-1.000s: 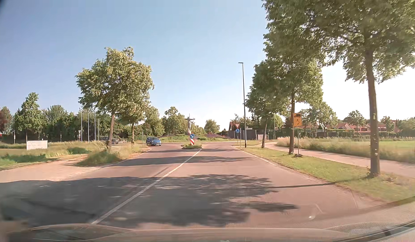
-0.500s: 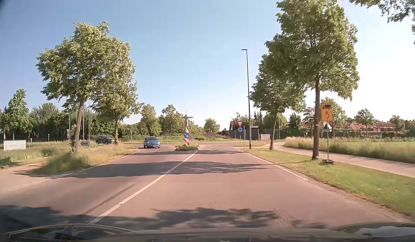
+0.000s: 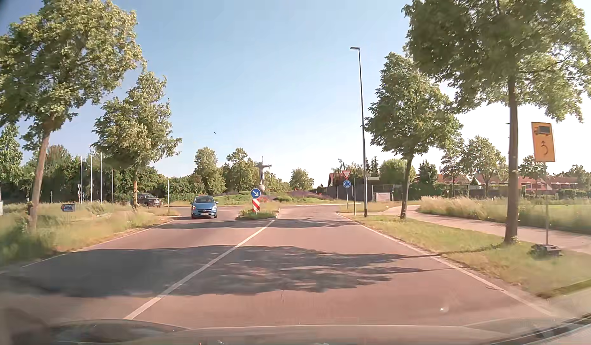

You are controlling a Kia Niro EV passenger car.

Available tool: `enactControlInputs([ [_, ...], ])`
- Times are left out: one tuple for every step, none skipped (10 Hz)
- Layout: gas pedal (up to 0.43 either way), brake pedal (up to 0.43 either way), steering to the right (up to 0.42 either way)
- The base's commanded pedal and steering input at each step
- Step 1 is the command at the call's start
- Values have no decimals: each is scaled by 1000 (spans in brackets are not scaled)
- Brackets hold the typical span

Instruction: Follow the waypoints while adhering to traffic rules and regulations

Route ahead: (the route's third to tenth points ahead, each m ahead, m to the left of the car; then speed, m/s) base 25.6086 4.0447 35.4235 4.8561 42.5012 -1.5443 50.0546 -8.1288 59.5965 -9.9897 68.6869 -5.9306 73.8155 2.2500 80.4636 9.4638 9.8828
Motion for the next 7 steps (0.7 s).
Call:
enactControlInputs([
  [0, 85, -3],
  [0, 98, -3],
  [0, 104, -3],
  [0, 116, -3],
  [0, 122, -3],
  [0, 128, -3],
  [0, 128, -3],
])
